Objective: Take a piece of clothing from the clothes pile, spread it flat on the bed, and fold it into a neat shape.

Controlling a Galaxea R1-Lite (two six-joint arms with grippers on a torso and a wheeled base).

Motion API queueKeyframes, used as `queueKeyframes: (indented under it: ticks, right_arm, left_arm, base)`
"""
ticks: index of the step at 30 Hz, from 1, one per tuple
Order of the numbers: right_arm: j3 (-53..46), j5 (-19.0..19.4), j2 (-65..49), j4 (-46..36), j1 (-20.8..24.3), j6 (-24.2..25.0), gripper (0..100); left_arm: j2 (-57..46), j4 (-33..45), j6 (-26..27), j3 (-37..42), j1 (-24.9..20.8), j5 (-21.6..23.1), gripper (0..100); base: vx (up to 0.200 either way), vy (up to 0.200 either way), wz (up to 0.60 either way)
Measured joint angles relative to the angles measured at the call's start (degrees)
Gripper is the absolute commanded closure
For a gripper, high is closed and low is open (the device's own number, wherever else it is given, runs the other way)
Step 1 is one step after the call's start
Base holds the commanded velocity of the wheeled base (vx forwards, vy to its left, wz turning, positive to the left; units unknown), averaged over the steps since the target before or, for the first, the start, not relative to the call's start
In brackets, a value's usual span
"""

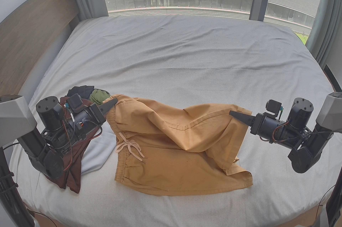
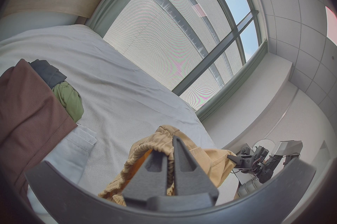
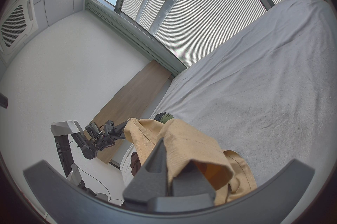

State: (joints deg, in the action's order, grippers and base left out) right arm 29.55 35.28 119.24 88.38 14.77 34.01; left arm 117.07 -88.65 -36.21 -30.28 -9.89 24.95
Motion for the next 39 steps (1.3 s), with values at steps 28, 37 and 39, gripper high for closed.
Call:
queueKeyframes:
  ticks: [28, 37, 39]
  right_arm:
    - [3.11, 1.32, -2.5, -0.06, -6.9, 2.91, 100]
    - [3.74, 2.16, -2.67, -0.09, -8.61, 3.05, 100]
    - [3.8, 2.19, -2.67, -0.09, -8.83, 3.05, 100]
  left_arm:
    - [0.73, 0.0, 0.09, -0.67, 1.21, 0.06, 100]
    - [1.23, 0.02, 0.18, -1.35, 2.17, 0.06, 100]
    - [1.29, 0.02, 0.18, -1.39, 2.4, 0.11, 100]
  base:
    - [0.0, 0.0, 0.0]
    - [0.0, 0.0, 0.0]
    - [0.0, 0.0, 0.0]
